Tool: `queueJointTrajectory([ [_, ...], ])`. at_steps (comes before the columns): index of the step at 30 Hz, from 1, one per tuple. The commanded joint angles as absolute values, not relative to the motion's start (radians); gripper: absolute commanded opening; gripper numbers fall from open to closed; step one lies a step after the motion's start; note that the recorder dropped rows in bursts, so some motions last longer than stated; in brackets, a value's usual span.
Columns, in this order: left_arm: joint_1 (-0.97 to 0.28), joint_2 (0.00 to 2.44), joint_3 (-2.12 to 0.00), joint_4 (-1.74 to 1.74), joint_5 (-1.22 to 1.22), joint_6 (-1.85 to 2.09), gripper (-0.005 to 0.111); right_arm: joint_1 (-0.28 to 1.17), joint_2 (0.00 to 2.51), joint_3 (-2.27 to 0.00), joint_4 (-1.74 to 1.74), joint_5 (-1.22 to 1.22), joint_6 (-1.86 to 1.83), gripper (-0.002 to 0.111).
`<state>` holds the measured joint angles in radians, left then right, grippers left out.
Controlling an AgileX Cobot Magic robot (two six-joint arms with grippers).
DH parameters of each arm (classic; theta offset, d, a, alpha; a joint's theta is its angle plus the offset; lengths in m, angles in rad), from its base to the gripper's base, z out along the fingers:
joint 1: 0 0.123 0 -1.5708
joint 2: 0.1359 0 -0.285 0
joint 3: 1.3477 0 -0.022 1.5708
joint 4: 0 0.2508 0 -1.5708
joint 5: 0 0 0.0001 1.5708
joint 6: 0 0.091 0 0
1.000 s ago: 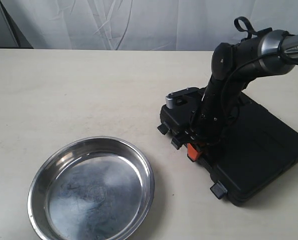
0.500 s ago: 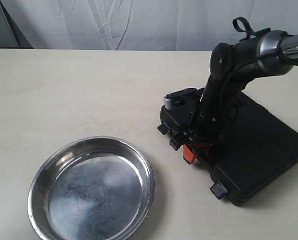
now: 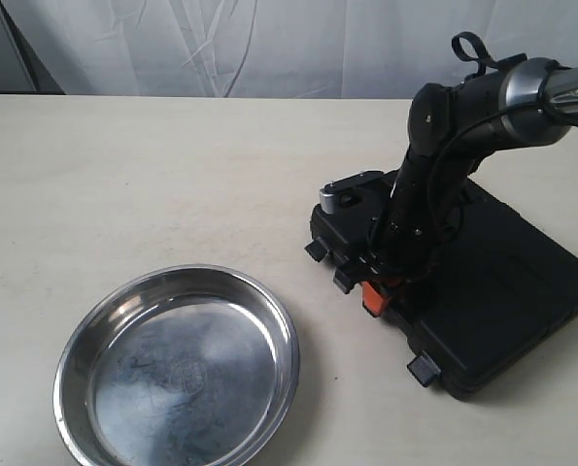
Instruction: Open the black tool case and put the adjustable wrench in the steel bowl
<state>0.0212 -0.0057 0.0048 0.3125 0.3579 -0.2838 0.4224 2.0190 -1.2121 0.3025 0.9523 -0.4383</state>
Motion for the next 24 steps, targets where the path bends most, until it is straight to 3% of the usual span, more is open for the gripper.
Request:
queueJointTrajectory([
  [1, 0.017, 0.000, 0.000, 0.315, 0.341, -0.285, 0.000, 0.422, 1.999, -1.212, 0.237, 0.944, -0.415, 0.027],
  [10, 0.017, 0.000, 0.000, 0.315, 0.341, -0.285, 0.000, 0.422, 1.957, -1.212, 0.232, 0.907, -0.403, 0.027],
  [11, 0.017, 0.000, 0.000, 0.315, 0.341, -0.285, 0.000, 0.422, 1.957, -1.212, 0.232, 0.921, -0.403, 0.019],
  [12, 0.017, 0.000, 0.000, 0.315, 0.341, -0.285, 0.000, 0.422, 1.948, -1.212, 0.232, 0.936, -0.403, 0.003],
  [13, 0.017, 0.000, 0.000, 0.315, 0.341, -0.285, 0.000, 0.422, 1.936, -1.212, 0.230, 0.940, -0.403, 0.000],
  [24, 0.017, 0.000, 0.000, 0.315, 0.341, -0.285, 0.000, 0.420, 1.627, -1.258, 0.023, 0.970, -0.303, -0.001],
])
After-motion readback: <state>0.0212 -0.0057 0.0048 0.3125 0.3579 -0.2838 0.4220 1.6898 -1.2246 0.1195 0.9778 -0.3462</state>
